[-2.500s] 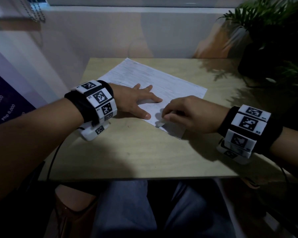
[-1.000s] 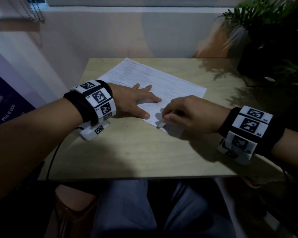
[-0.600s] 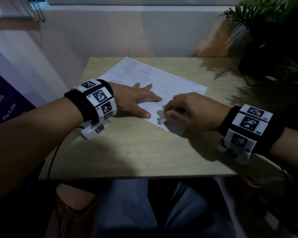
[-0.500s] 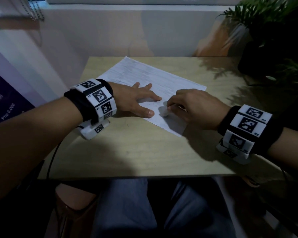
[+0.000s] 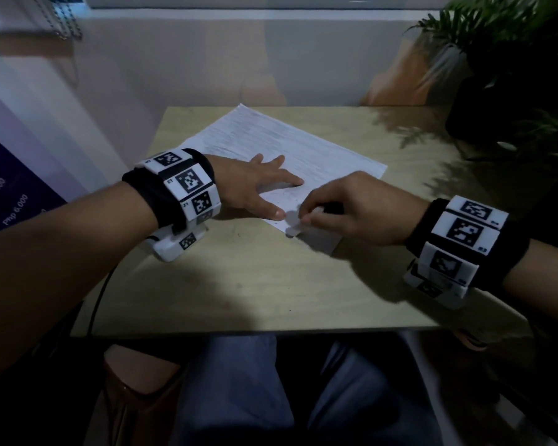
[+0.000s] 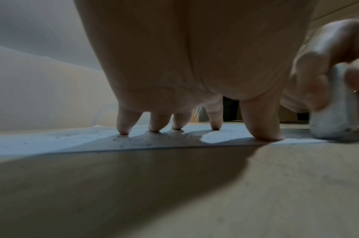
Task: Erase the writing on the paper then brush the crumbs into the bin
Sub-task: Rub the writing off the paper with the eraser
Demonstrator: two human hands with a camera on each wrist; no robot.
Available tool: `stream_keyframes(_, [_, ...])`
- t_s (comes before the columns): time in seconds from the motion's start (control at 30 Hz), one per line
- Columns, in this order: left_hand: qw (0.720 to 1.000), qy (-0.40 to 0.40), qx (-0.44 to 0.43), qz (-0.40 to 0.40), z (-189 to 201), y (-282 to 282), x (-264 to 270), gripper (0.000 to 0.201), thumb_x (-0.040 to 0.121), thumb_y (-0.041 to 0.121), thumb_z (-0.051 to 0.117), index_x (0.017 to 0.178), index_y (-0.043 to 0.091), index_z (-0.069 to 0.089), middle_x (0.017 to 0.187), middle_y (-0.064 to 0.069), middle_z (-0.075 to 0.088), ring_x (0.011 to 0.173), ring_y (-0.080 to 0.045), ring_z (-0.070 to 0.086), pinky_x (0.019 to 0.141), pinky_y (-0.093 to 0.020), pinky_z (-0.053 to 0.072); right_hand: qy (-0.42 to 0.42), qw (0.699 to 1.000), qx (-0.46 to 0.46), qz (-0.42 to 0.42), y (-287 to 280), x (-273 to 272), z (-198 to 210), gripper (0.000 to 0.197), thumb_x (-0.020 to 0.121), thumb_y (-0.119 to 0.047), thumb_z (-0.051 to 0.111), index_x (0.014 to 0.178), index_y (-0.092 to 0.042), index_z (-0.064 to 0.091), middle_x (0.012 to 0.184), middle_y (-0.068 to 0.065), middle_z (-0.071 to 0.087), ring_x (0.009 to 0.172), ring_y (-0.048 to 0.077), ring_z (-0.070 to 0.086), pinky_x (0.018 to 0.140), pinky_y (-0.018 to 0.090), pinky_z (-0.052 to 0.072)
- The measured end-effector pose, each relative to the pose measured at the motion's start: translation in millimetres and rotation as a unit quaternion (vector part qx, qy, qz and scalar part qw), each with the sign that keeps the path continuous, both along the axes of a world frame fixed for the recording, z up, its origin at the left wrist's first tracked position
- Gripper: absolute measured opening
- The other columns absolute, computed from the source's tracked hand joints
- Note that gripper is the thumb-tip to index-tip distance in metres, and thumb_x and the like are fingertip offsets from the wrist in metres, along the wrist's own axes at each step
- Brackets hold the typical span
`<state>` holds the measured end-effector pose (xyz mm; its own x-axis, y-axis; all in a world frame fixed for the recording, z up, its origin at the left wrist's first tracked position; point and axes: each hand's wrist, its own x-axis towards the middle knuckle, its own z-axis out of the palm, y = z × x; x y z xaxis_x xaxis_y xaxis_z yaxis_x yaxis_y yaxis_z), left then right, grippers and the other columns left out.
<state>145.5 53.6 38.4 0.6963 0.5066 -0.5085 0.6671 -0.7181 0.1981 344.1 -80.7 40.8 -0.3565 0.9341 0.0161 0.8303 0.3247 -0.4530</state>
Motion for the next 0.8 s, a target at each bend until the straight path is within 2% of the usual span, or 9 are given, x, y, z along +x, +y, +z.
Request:
stream_keyframes(0.1, [1.0,-0.002,-0.008,0.003,-2.1,1.8,-0.7,0.081,0.091,0.067,0.056,0.156,0.058,0.008,0.169,0.009,-0.019,0.155,-0.022,-0.019,0.126,-0.055,0.001,-0.044,0.996,0.061,-0.049,8.3,7.2,-1.2,0.029,0.095,-0.043,0.056,0.104,-0.024,0.075,0.094,-0.005,0.073,0.086,0.017,0.063,0.078,0.037,0.05])
stream_keyframes(0.17, [1.0,-0.001,-0.008,0.001,-2.5,2.0,-0.7,0.081,0.091,0.067,0.056,0.156,0.058,0.009,0.169,0.009,-0.019,0.155,-0.021,-0.019,0.126,-0.055,0.001,-0.069,0.994,0.072,-0.037,7.9,6.2,-2.7,0.035,0.096,-0.048,0.051,0.103,-0.023,0.075,0.095,-0.005,0.073,0.085,0.017,0.063,0.077,0.039,0.051])
stream_keyframes(0.27, [1.0,0.001,-0.009,-0.002,-1.5,2.2,-0.3,0.081,0.091,0.066,0.056,0.156,0.057,0.009,0.169,0.009,-0.019,0.155,-0.021,-0.019,0.126,-0.056,0.001,-0.023,0.999,0.022,0.023,0.8,0.4,-2.7,0.034,0.097,-0.046,0.054,0.105,-0.02,0.075,0.1,-0.006,0.073,0.088,0.014,0.064,0.081,0.035,0.05])
stream_keyframes(0.33, [1.0,-0.001,-0.01,-0.001,-1.6,3.3,-0.4,0.081,0.091,0.066,0.057,0.156,0.058,0.009,0.169,0.01,-0.019,0.155,-0.021,-0.02,0.126,-0.056,0.001,-0.007,1.0,0.01,0.003,2.9,2.6,-1.3,0.029,0.096,-0.041,0.058,0.106,-0.019,0.075,0.1,-0.005,0.072,0.089,0.013,0.063,0.082,0.033,0.049])
stream_keyframes(0.47, [1.0,-0.002,-0.01,0.0,-4.5,5.2,-0.9,0.081,0.09,0.067,0.058,0.155,0.059,0.01,0.169,0.011,-0.018,0.155,-0.021,-0.019,0.125,-0.058,0.002,-0.095,0.99,0.077,-0.073,11.0,10.4,-3.8,0.024,0.098,-0.035,0.056,0.102,-0.018,0.072,0.096,0.001,0.069,0.089,0.023,0.061,0.077,0.037,0.047])
stream_keyframes(0.6, [1.0,-0.006,-0.011,0.0,-3.8,3.6,-0.2,0.081,0.091,0.066,0.059,0.156,0.058,0.011,0.169,0.01,-0.018,0.155,-0.022,-0.019,0.126,-0.057,0.002,-0.033,0.999,0.004,0.006,0.8,0.1,-4.0,0.021,0.099,-0.031,0.056,0.104,-0.017,0.071,0.1,-0.003,0.069,0.088,0.015,0.06,0.081,0.032,0.047])
stream_keyframes(0.67, [1.0,-0.008,-0.009,0.003,-2.4,2.1,-0.3,0.08,0.092,0.064,0.059,0.156,0.056,0.011,0.169,0.009,-0.018,0.155,-0.023,-0.019,0.126,-0.055,0.002,-0.032,0.999,0.0,-0.017,3.1,1.1,-3.9,0.021,0.1,-0.031,0.054,0.103,-0.016,0.069,0.098,-0.002,0.068,0.088,0.016,0.059,0.08,0.032,0.046])
stream_keyframes(0.73, [1.0,-0.008,-0.009,0.005,-1.6,0.8,0.2,0.08,0.092,0.063,0.059,0.156,0.056,0.011,0.169,0.009,-0.017,0.155,-0.023,-0.018,0.126,-0.055,0.002,-0.071,0.995,0.024,-0.071,8.6,6.8,-5.6,0.02,0.101,-0.031,0.05,0.101,-0.019,0.066,0.1,0.001,0.067,0.092,0.021,0.06,0.081,0.036,0.047])
stream_keyframes(0.8, [1.0,-0.006,-0.01,0.004,-1.2,0.6,-0.3,0.08,0.092,0.063,0.059,0.156,0.057,0.01,0.169,0.009,-0.018,0.155,-0.023,-0.019,0.126,-0.055,0.002,-0.1,0.991,0.042,-0.081,9.4,8.5,-7.8,0.018,0.101,-0.029,0.048,0.102,-0.019,0.064,0.103,0.003,0.065,0.094,0.025,0.059,0.081,0.038,0.046])
